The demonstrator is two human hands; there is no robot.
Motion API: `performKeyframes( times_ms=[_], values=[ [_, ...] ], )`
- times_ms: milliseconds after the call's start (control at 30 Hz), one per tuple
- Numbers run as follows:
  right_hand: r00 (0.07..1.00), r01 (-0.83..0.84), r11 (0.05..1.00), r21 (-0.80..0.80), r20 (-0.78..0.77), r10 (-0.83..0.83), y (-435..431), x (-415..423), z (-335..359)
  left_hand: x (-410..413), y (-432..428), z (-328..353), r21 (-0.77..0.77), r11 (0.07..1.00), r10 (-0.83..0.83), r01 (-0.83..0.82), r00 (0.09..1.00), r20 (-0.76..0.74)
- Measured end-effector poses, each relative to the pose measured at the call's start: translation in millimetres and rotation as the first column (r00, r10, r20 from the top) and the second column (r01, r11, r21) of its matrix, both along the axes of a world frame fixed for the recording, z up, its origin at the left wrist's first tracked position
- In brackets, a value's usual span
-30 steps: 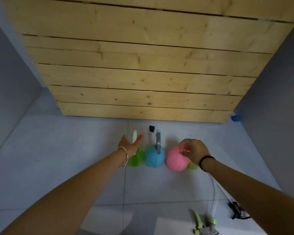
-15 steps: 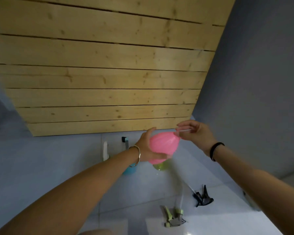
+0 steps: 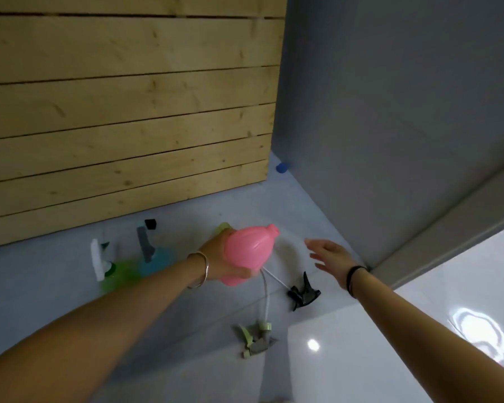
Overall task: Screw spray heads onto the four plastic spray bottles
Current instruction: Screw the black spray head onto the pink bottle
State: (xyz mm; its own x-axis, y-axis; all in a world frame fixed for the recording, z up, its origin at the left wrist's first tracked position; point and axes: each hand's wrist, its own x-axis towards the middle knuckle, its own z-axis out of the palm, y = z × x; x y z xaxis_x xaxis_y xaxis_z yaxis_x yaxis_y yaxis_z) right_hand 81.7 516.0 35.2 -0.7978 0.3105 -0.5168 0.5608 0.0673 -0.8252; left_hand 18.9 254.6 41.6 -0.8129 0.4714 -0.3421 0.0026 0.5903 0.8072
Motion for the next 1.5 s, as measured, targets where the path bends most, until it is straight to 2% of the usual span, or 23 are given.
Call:
performKeyframes(
  times_ms=[133,267,333,500,700,833,1033,1133,1333,1500],
  values=[
    [0.974,0.044,0.989,0.142,0.215,-0.074,20.6,32.2,-77.5,-4.9,1.0,-23.9,-0.031,0.999,-0.007,0.009,0.997,0.08],
    [0.934,0.199,0.98,0.03,0.295,-0.199,22.4,43.7,-116.1,-6.7,5.4,-40.0,-0.072,0.997,-0.001,0.009,0.993,0.118],
    [0.928,0.225,0.974,0.015,0.302,-0.219,21.2,41.6,-131.2,-7.1,9.2,-48.9,-0.096,0.995,0.0,0.012,0.992,0.124],
    [0.937,0.21,0.973,0.099,0.264,-0.229,13.8,35.0,-158.0,-8.8,13.8,-64.6,-0.116,0.992,-0.026,0.042,0.99,0.136],
    [0.951,0.102,0.944,0.314,0.248,-0.185,3.2,29.9,-174.7,-10.4,10.6,-73.2,-0.101,0.995,-0.011,0.024,0.991,0.135],
    [0.948,0.0,0.928,0.372,0.295,-0.119,0.6,30.1,-176.2,-8.8,7.4,-74.7,-0.117,0.993,-0.003,0.019,0.99,0.139],
    [0.963,-0.016,0.975,0.222,0.266,-0.045,-0.2,44.6,-168.1,-9.0,10.9,-59.9,-0.112,0.994,0.008,0.011,0.985,0.17],
    [0.96,0.083,0.995,0.061,0.263,-0.097,-4.2,54.8,-152.0,-9.3,17.1,-42.7,-0.107,0.994,0.029,-0.012,0.987,0.16],
    [0.977,0.197,0.977,-0.082,0.094,-0.189,7.9,46.4,-69.1,-12.4,23.1,14.7,-0.071,0.996,0.056,-0.051,0.996,0.072],
    [0.977,0.187,0.981,-0.054,-0.091,-0.192,16.1,31.9,29.2,-6.5,15.3,71.1,-0.003,0.993,0.12,-0.121,0.992,-0.044]
  ],
)
